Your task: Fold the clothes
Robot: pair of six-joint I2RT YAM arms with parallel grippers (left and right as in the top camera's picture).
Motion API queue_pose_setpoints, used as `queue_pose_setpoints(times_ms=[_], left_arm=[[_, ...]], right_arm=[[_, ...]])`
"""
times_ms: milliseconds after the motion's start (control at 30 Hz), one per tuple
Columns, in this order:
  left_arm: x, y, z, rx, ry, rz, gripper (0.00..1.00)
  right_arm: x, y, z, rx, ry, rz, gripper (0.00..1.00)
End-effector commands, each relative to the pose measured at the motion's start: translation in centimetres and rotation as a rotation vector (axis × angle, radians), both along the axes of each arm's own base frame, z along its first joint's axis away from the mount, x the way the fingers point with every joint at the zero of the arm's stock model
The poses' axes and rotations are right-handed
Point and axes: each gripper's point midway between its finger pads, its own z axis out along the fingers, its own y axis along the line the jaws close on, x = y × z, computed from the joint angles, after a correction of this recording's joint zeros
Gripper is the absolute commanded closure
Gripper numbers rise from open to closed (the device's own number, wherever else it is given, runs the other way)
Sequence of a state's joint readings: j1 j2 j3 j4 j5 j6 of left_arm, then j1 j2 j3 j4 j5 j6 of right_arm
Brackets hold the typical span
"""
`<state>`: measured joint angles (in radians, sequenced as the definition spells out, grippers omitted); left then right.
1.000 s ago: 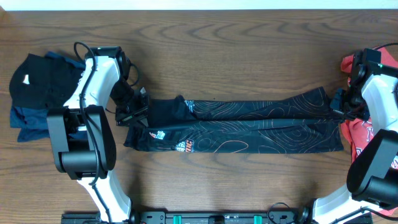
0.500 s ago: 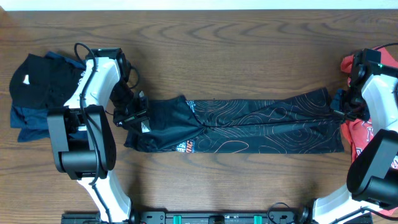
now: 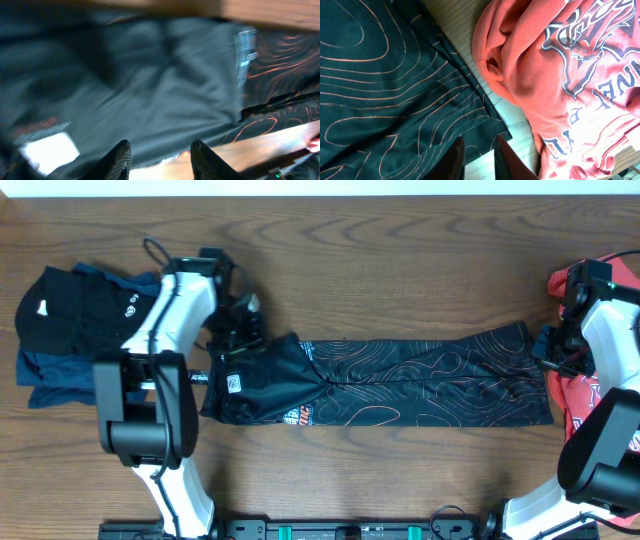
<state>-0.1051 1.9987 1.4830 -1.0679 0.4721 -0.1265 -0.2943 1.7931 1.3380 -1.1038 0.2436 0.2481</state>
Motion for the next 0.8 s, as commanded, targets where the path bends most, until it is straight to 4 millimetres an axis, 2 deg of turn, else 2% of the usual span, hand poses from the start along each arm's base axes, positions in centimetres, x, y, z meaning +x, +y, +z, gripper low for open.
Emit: queue_pose_setpoints(times_ms=[0, 100, 200, 300, 567, 767], left_arm=[[0.6, -2.8, 0.8, -0.026, -0.07, -0.047, 0.54], [1.6, -4.4, 0.5, -0.006, -0.121, -0.054, 0.53], [1.9, -4.2, -0.4, 0.085, -0.107, 0.028, 0.52], [2.0, -4.4, -1.3, 0.102, -0.08, 0.075, 0.52], [2.8, -4.6, -2.3, 0.103, -0.093, 0.08, 0.55], [2.3, -4.8, -3.6, 0.116, -0.063, 0.067, 0.54]], right_arm=[[-0.1, -0.4, 0.5, -0.014, -0.008, -0.004, 0.79], [-0.2, -0.3, 0.5, -0.012, -0.004, -0.004, 0.78], [-0.3, -0.3, 0.5, -0.012, -0.002, -0.004, 0.78], [-0.3, -0.3, 0.5, -0.011, 0.0, -0.004, 0.78], [-0.4, -0.3, 0.5, -0.011, 0.002, -0.004, 0.78], [-0.4, -0.3, 0.5, -0.01, 0.004, -0.004, 0.78]])
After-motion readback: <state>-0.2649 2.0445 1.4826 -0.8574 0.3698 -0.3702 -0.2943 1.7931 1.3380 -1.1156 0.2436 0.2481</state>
